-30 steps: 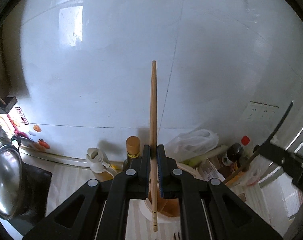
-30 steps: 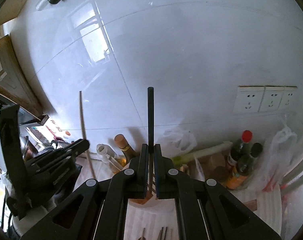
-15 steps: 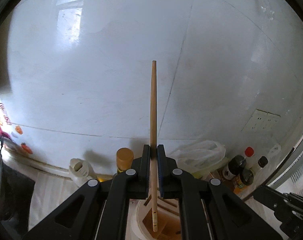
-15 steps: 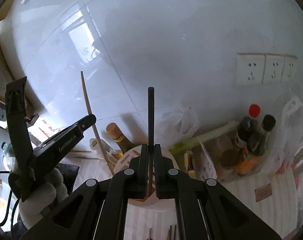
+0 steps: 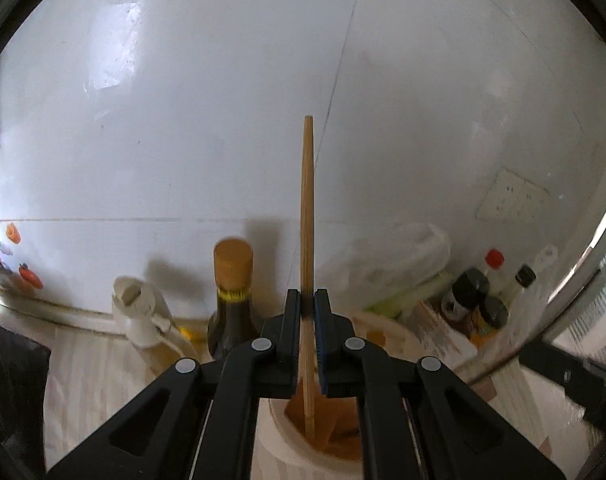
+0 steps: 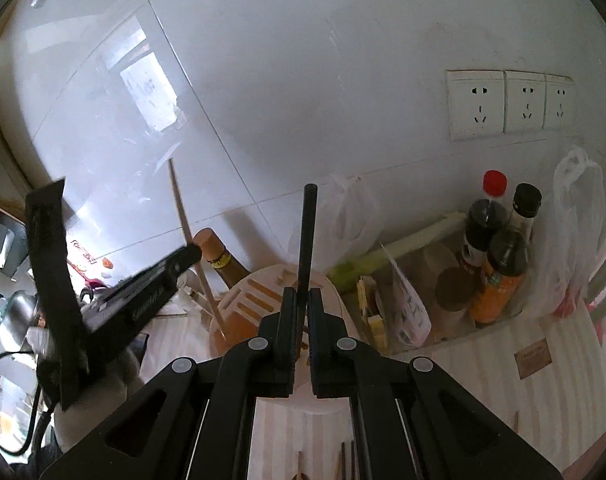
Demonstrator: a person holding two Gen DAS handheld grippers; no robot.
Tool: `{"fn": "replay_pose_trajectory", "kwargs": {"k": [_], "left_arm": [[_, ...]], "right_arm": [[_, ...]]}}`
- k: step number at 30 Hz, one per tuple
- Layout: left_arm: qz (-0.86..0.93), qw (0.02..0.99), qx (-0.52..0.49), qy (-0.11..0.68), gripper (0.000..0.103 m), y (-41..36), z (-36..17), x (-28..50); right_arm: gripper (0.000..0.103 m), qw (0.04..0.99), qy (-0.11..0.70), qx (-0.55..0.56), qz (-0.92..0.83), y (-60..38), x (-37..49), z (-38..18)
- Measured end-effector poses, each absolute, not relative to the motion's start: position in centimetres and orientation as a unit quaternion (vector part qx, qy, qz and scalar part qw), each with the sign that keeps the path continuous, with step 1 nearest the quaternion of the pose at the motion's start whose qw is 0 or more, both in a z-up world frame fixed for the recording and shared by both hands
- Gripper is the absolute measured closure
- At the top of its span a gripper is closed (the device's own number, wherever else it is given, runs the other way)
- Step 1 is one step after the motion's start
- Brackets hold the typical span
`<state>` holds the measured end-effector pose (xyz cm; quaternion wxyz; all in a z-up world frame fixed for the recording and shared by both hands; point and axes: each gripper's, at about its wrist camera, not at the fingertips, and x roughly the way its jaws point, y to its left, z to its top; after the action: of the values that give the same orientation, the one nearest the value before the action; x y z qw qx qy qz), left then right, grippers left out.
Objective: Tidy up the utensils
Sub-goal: 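Insert both held chopsticks into the cream holder and open both tools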
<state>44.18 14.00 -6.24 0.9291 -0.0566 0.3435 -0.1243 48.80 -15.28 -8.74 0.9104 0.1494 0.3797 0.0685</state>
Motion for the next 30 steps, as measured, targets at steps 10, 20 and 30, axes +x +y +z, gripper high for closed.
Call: {"fn": "replay_pose_trajectory", "kwargs": {"k": [10,20,30], "left_arm": [[-0.129,0.927,-0.065,0.347,0.099,14.4,-6.2,40.3],[-0.126,0.935,-0.053,0.328,0.099,14.2,-5.3,43.4],[-0.148,0.922,-0.046,0.354,0.098,13.2,-6.5,45.0]], "right_arm": [[0.098,0.911,0.380,0.145,0.068,-15.2,48.2,-8.8],[0.098,0.913,0.379,0.132,0.068,-14.2,48.6,-9.8],[0.097,0.902,0.405,0.120,0.088,-13.2,49.5,-10.7]]}}
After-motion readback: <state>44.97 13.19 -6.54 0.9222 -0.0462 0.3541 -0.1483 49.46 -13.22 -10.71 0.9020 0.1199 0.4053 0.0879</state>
